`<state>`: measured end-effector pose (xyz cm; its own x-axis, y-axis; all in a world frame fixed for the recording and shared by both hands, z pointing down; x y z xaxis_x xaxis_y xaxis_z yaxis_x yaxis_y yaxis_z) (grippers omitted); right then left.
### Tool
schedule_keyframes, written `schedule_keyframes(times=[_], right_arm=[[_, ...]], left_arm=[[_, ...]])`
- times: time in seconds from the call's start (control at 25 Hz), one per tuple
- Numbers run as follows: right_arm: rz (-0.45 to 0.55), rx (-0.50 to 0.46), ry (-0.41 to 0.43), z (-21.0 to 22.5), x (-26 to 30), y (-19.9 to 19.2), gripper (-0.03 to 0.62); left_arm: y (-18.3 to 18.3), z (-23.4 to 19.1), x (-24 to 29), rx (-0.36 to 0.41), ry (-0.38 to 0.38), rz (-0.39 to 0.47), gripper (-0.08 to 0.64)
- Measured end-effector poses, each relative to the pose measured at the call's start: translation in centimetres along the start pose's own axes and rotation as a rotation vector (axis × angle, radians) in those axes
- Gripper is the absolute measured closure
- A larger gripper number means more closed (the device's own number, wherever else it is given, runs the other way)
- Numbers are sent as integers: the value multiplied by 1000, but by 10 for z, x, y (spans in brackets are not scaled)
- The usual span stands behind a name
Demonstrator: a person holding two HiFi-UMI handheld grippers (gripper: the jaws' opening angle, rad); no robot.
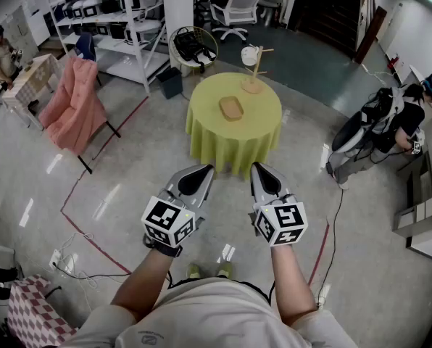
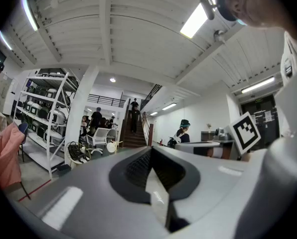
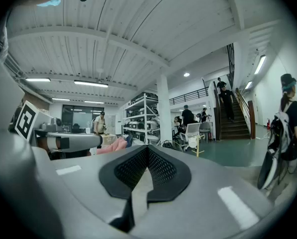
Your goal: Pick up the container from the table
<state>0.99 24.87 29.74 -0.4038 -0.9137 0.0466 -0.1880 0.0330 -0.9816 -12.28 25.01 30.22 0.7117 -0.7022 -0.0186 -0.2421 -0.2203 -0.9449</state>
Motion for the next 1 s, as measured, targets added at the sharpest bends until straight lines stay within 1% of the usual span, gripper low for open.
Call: schedule_keyframes(times=[0.44,0.6,0.88,1.0], right_arm=[[2,-4,12,31,-11,-4,583],[11,26,31,40,-11,-6,583],[35,59,43,63,-15,-13,583],[30,75,41,73,-13,-18,583]], left_arm=[[-4,23,27,5,9,9,554],[-6,25,35,6,12,6,554],[-10,28,53,40,37,6,554],[-14,28,64,50,38,-10,554]])
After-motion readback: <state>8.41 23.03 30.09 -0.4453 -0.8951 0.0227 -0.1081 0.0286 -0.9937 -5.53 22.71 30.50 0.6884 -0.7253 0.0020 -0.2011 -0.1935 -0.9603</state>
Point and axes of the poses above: the fingertips, and each gripper's own axes: x forward along the fingers, z to its right, y out of its top, the point moved 2 cm from there along -x, backward along the fingers, and after that the axes turned 14 degrees about -x, right-handed, at the moved point
